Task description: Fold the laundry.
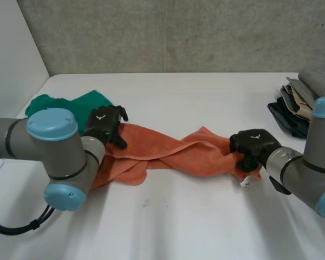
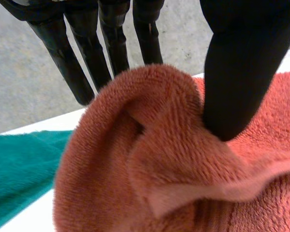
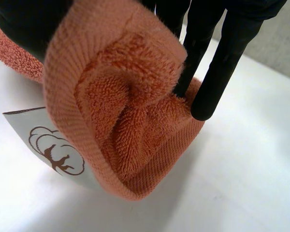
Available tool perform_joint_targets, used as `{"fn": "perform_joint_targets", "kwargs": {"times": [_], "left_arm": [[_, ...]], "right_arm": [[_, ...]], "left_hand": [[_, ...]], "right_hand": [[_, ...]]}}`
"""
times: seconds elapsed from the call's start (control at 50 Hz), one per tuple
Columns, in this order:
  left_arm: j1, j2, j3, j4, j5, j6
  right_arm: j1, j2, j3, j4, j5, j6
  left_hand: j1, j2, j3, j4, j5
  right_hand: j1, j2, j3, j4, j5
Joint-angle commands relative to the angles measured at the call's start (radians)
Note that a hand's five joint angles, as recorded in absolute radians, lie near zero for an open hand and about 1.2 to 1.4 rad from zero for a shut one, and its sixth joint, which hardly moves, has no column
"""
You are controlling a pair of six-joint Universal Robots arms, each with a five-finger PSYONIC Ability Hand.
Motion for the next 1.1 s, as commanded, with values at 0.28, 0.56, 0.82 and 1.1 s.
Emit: {"fn": "perform_joint_targets", "kwargs": {"times": [0.28, 0.56, 0.82, 1.1], "left_arm": [[0.002, 0.338, 0.042, -0.236, 0.081, 0.001], [0.068, 0.502, 0.167, -0.44, 0.23, 0.054], [0.078, 0.032, 0.368, -0.434, 0.194, 0.26], [0.073, -0.091, 0.37, -0.181, 0.171, 0.262]], "right_arm": [[-0.038, -0.333, -0.023, 0.042, 0.008, -0.314], [-0.044, -0.493, -0.236, 0.417, -0.004, -0.473], [-0.028, -0.124, -0.291, 0.252, 0.01, -0.399], [0.028, 0.111, -0.225, -0.037, 0.153, -0.337]], "left_hand": [[0.756, 0.776, 0.784, 0.781, 0.783], [0.756, 0.776, 0.784, 0.781, 0.783], [0.756, 0.776, 0.784, 0.781, 0.783], [-0.409, -0.389, -0.381, -0.384, -0.382]], "right_hand": [[0.308, 0.23, 0.23, 0.201, 0.256], [0.308, 0.23, 0.23, 0.201, 0.256], [0.308, 0.23, 0.23, 0.201, 0.256], [0.308, 0.23, 0.23, 0.201, 0.256]]}}
